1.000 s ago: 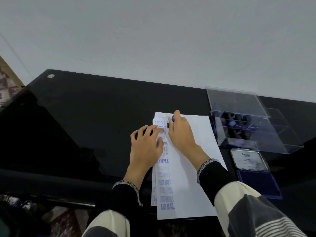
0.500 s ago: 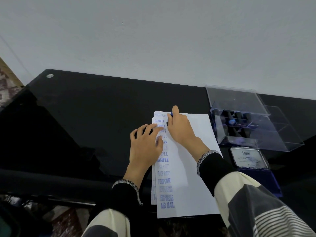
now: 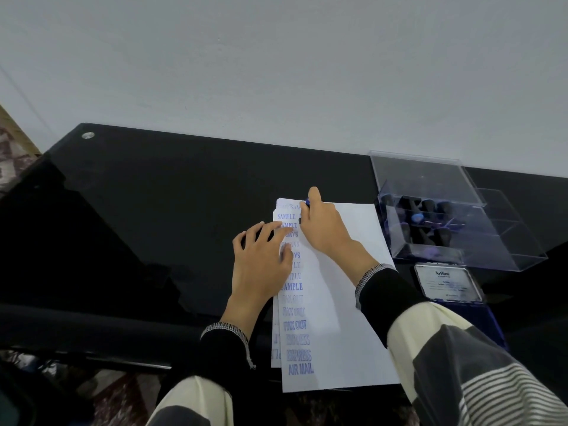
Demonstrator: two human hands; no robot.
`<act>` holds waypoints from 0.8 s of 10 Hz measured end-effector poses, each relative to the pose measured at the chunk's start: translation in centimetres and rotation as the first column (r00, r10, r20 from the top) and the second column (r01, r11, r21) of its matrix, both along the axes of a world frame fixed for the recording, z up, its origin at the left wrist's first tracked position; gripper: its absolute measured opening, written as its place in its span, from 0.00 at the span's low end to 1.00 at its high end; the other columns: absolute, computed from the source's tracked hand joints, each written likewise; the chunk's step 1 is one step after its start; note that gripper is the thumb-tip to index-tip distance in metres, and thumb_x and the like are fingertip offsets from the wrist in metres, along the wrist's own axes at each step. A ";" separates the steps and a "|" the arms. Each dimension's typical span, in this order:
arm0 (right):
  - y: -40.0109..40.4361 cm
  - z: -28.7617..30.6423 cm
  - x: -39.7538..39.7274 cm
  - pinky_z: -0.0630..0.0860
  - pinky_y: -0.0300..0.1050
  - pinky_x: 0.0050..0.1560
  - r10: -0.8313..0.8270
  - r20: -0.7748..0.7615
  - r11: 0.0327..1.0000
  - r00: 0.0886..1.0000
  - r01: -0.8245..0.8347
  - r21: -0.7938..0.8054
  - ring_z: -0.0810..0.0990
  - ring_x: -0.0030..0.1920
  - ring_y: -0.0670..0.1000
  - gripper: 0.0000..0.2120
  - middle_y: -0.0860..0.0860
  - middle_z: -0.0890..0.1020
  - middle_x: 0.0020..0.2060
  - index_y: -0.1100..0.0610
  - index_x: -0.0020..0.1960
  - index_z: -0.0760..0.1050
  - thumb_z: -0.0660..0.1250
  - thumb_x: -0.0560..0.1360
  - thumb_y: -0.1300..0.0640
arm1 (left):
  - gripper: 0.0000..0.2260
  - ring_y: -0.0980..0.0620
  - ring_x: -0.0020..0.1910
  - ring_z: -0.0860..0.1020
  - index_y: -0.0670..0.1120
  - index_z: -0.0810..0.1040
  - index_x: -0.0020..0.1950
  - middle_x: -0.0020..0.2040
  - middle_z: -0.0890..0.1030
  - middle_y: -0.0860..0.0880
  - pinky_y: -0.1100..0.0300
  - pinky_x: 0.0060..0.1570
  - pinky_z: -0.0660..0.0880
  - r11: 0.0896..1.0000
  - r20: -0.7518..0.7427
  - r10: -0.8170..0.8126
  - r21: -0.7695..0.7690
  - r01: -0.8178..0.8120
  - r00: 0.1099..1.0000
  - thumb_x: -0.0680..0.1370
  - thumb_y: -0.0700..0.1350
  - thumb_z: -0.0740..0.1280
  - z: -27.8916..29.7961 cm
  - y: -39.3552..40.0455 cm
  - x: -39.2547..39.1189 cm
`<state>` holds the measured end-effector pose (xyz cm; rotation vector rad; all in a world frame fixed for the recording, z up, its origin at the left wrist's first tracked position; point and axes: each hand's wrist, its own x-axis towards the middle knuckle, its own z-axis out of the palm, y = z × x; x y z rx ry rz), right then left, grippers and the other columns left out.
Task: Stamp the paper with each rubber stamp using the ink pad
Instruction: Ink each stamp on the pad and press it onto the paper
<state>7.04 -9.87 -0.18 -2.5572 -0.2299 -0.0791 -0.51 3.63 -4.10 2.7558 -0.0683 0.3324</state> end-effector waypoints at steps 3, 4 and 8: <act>0.2 -0.7 -0.8 0.72 0.34 0.33 -0.032 0.046 0.999 0.998 0.030 0.036 0.77 0.35 0.48 0.11 0.51 0.79 0.44 0.57 0.57 0.65 0.58 0.81 0.51 | 0.17 0.53 0.71 0.64 0.58 0.70 0.69 0.70 0.70 0.57 0.49 0.69 0.57 1.000 -0.009 0.004 0.005 -0.004 1.000 0.80 0.53 0.58 0.1 0.0 0.0; 0.2 -1.3 -1.4 0.71 0.34 0.34 -0.060 0.093 0.997 0.994 0.054 0.062 0.76 0.36 0.47 0.10 0.51 0.79 0.44 0.57 0.55 0.65 0.59 0.80 0.51 | 0.17 0.53 0.71 0.64 0.58 0.71 0.69 0.70 0.71 0.57 0.49 0.69 0.58 1.000 -0.004 0.001 0.007 -0.001 1.000 0.80 0.53 0.58 0.2 -0.1 -0.1; 0.2 -1.0 -1.0 0.64 0.32 0.30 -0.027 0.064 0.998 0.998 0.024 0.053 0.72 0.31 0.45 0.07 0.49 0.76 0.41 0.53 0.53 0.61 0.57 0.81 0.52 | 0.17 0.53 0.71 0.64 0.57 0.71 0.69 0.70 0.70 0.57 0.50 0.69 0.58 1.000 -0.005 0.005 0.010 -0.005 1.000 0.80 0.53 0.58 0.2 -0.1 0.0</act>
